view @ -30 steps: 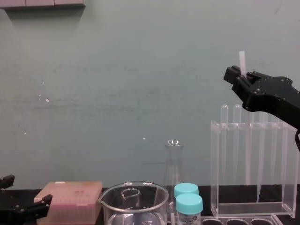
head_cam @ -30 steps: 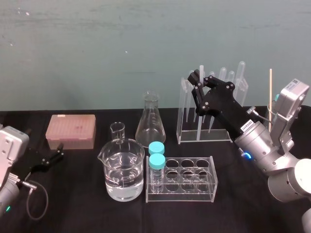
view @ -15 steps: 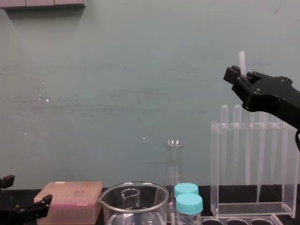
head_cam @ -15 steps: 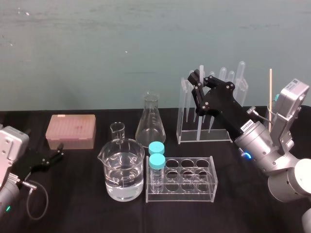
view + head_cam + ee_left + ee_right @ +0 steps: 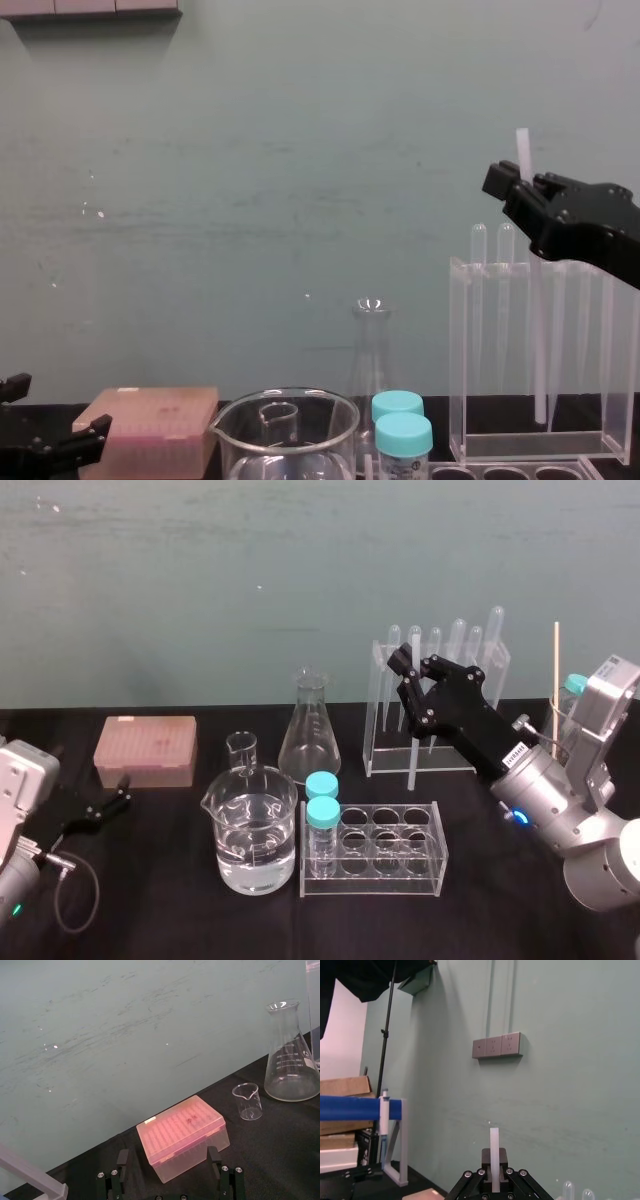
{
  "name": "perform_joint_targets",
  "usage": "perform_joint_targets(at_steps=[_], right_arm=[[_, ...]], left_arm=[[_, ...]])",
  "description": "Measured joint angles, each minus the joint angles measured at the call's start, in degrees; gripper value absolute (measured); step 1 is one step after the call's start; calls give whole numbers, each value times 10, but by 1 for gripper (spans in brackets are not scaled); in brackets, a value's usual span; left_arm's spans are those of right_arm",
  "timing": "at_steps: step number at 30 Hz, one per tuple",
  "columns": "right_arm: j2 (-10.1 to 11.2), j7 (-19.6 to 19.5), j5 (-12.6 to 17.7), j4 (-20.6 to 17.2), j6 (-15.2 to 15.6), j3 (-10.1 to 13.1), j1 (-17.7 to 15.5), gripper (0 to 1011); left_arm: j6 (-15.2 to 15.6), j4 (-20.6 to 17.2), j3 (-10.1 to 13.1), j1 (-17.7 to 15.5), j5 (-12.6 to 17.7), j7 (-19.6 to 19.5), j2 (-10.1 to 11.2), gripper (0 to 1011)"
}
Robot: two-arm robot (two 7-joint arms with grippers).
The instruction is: Pick up the stirring rod with one hand, then place it down.
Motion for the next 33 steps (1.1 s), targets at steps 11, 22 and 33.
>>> perform_joint_targets(at_steps=[11, 22, 33], right_arm=[[3, 12, -9, -7, 23, 6, -14, 64], [5, 15, -22, 1, 42, 1, -11, 64], [2, 33, -32, 42, 38, -14, 6, 64]], left_arm=[[0, 0, 0, 0, 0, 0, 0, 1000], [0, 0, 0, 0, 0, 0, 0, 1000], [0, 0, 0, 0, 0, 0, 0, 1000]])
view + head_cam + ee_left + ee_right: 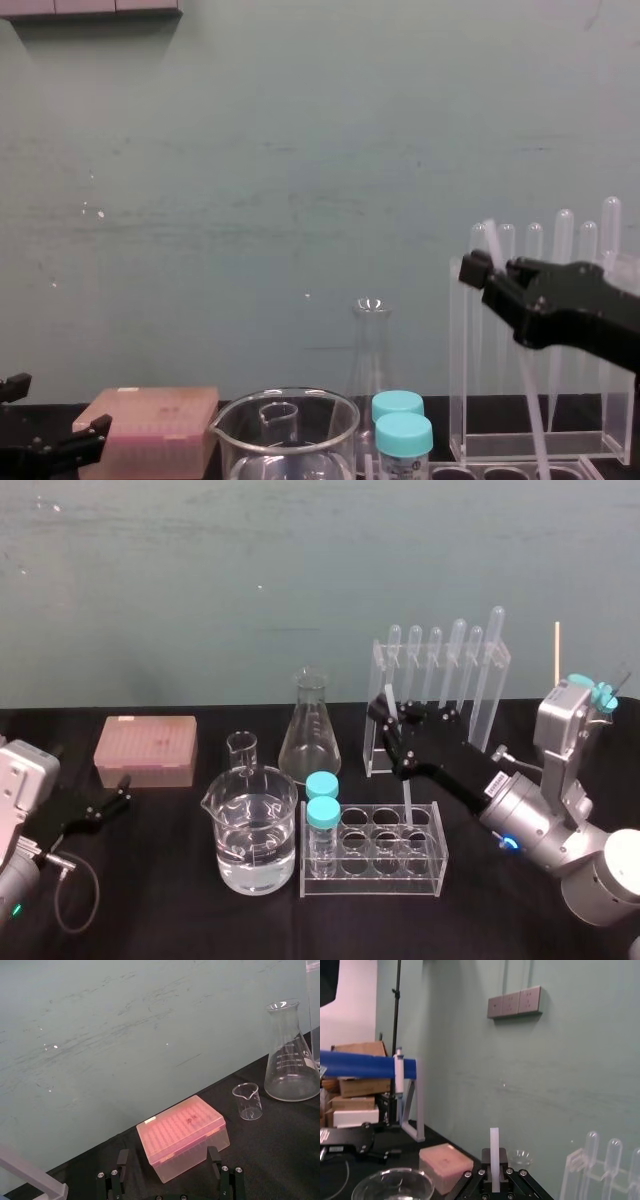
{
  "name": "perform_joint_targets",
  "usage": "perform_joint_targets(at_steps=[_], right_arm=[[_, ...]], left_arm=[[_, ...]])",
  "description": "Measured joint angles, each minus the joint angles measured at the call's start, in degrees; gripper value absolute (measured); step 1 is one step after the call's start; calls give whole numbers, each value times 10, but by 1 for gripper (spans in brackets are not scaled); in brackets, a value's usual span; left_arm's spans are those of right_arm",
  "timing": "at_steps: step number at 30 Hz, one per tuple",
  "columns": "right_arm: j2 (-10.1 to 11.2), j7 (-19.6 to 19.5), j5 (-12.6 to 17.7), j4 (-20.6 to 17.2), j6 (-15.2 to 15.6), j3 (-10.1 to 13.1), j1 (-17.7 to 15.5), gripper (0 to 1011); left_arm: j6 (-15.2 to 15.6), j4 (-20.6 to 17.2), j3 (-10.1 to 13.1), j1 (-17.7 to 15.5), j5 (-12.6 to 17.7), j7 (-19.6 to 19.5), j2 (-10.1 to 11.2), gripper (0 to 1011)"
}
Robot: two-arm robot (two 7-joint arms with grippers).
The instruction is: Pick up the stirring rod with one hand, then place it down.
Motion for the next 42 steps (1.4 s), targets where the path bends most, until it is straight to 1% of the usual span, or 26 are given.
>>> perform_joint_targets(at_steps=[3, 7, 14, 32, 35, 36, 37, 38, 40, 42], right_arm=[[-1, 6, -4, 14, -1, -7, 6, 64], [-1, 10, -8, 23, 0, -12, 10, 64], [3, 8, -22, 34, 16, -22, 17, 64], [3, 6, -21, 34, 15, -21, 16, 67], [3, 6, -21, 34, 15, -21, 16, 98], [3, 6, -21, 34, 15, -21, 16, 147], [3, 6, -21, 34, 15, -21, 16, 170], [3, 6, -21, 33, 15, -21, 16, 225], [3, 6, -21, 33, 15, -21, 16, 255], [3, 6, -21, 33, 15, -21, 16, 321]], left_arm=[[0, 0, 0, 0, 0, 0, 0, 1000], [0, 0, 0, 0, 0, 0, 0, 1000], [0, 0, 0, 0, 0, 0, 0, 1000], [0, 0, 0, 0, 0, 0, 0, 1000], [0, 0, 0, 0, 0, 0, 0, 1000], [0, 0, 0, 0, 0, 0, 0, 1000], [0, 0, 0, 0, 0, 0, 0, 1000], [0, 0, 0, 0, 0, 0, 0, 1000], [0, 0, 0, 0, 0, 0, 0, 1000], [0, 0, 0, 0, 0, 0, 0, 1000]])
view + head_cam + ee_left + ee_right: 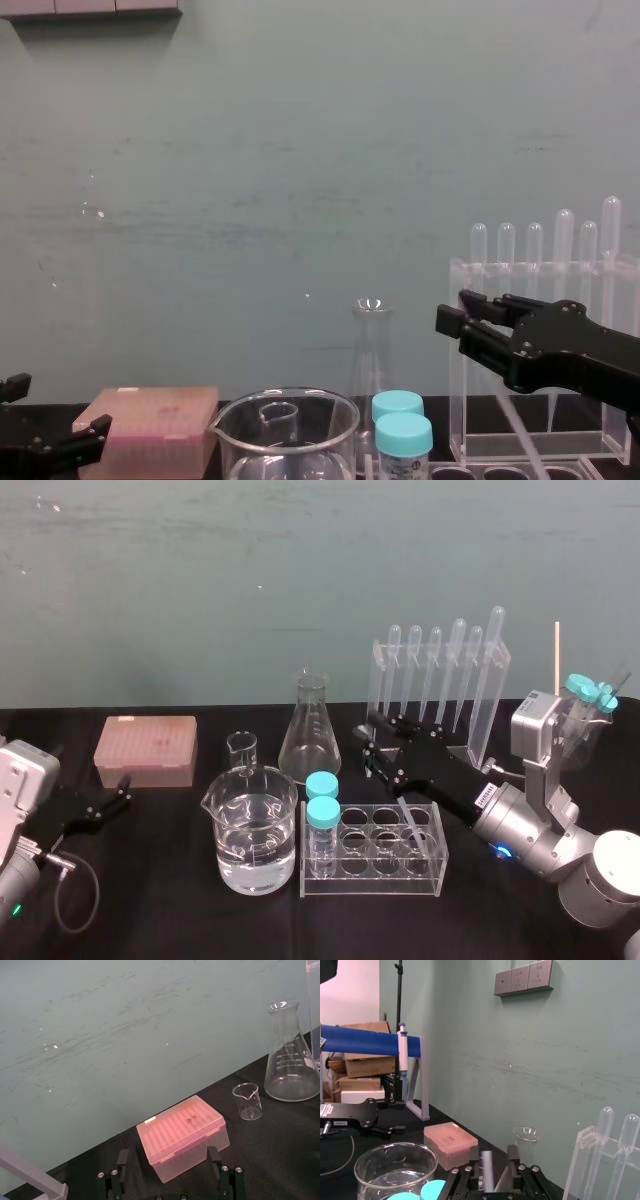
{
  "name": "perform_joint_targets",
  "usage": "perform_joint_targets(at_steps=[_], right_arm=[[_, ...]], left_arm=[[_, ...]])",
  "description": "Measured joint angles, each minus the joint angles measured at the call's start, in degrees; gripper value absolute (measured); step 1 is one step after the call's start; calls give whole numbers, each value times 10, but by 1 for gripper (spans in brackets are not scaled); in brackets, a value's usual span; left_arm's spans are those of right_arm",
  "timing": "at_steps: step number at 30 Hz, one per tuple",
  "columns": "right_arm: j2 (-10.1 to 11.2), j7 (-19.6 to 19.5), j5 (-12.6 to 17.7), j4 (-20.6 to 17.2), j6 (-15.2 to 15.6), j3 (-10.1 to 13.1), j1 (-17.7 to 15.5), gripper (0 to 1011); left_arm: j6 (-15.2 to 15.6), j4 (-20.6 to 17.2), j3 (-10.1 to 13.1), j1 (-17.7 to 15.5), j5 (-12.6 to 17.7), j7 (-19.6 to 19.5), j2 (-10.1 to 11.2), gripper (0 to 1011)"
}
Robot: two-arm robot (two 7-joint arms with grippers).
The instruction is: Pick up the stirring rod with one hand, then place it down.
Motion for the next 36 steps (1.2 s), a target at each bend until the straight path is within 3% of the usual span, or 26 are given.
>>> perform_joint_targets(at_steps=[13, 20, 23, 26, 30, 36], right_arm=[[0, 0, 1, 0, -1, 0, 0, 763], [0, 0, 1, 0, -1, 0, 0, 918], [-5, -4, 13, -9, -17, 12, -1, 1003], [-11, -18, 21, -19, -32, 28, -2, 1002], [-22, -66, 16, -33, -53, 64, -7, 1002], [-18, -130, -11, -45, -34, 101, -25, 1002]], left_arm=[[0, 0, 0, 0, 0, 0, 0, 1000], [0, 0, 0, 0, 0, 0, 0, 1000], [0, 0, 0, 0, 0, 0, 0, 1000], [0, 0, 0, 0, 0, 0, 0, 1000], [0, 0, 0, 0, 0, 0, 0, 1000], [0, 0, 0, 0, 0, 0, 0, 1000]])
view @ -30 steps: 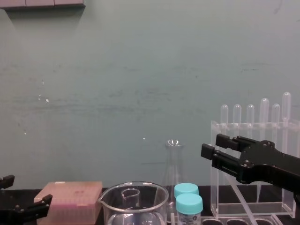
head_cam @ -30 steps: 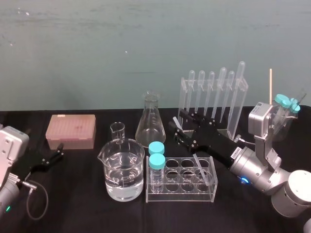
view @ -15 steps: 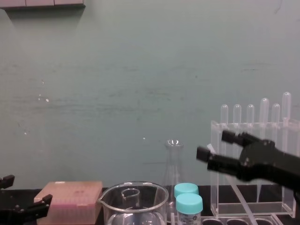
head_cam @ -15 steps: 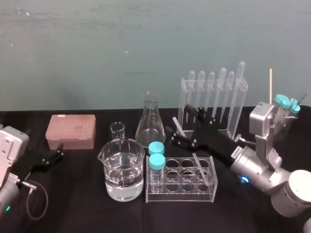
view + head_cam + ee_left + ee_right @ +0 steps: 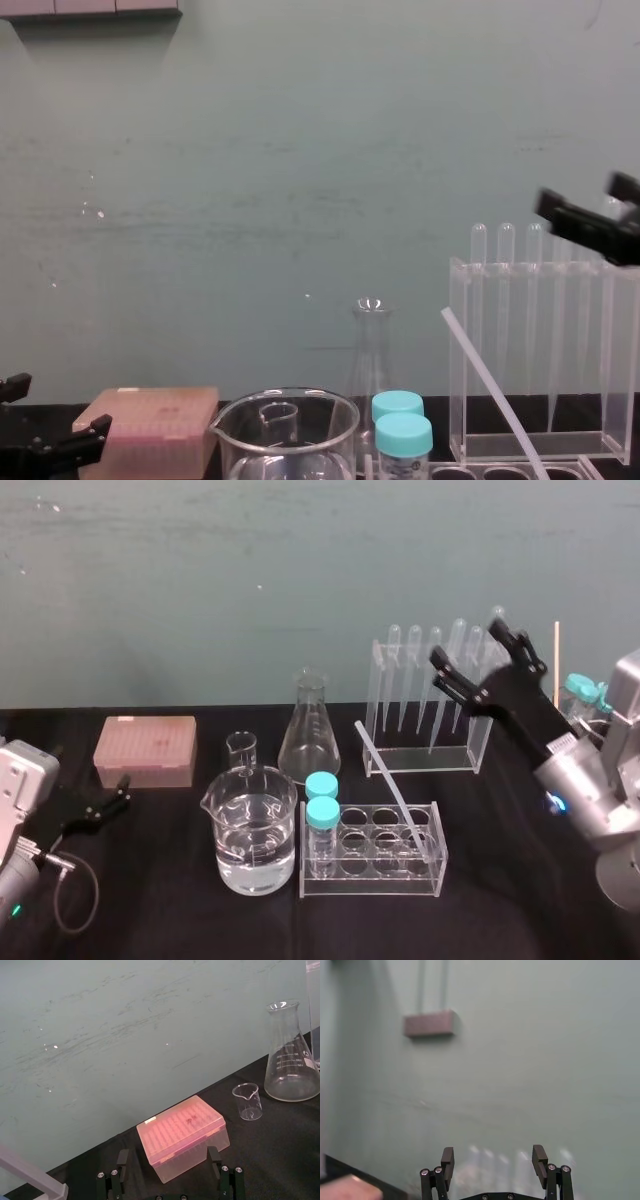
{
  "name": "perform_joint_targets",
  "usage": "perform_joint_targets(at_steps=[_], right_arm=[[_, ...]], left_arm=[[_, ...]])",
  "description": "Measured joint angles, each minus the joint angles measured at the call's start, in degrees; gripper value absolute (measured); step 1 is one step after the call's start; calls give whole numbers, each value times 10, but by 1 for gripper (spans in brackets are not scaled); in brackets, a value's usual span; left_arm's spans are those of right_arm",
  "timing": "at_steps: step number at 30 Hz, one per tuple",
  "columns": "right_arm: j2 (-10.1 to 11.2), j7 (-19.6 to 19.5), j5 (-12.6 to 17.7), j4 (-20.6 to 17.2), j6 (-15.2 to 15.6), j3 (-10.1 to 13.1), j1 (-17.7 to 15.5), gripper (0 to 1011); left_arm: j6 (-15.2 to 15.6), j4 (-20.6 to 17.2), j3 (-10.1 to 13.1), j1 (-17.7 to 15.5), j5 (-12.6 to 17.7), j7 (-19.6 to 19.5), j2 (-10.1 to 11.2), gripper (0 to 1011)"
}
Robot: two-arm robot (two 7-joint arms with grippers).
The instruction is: Pick up the stirring rod with one hand, then place it down.
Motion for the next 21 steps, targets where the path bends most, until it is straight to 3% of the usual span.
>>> perform_joint_targets(at_steps=[3, 12, 21], right_arm=[[9, -23, -13, -10, 31, 15, -25, 1002], [21, -40, -35, -35, 103, 25, -72, 1002], [21, -41, -36, -35, 104, 26, -73, 1002]], left_arm=[[0, 0, 0, 0, 0, 0, 0, 1000], [0, 0, 0, 0, 0, 0, 0, 1000], [0, 0, 0, 0, 0, 0, 0, 1000]])
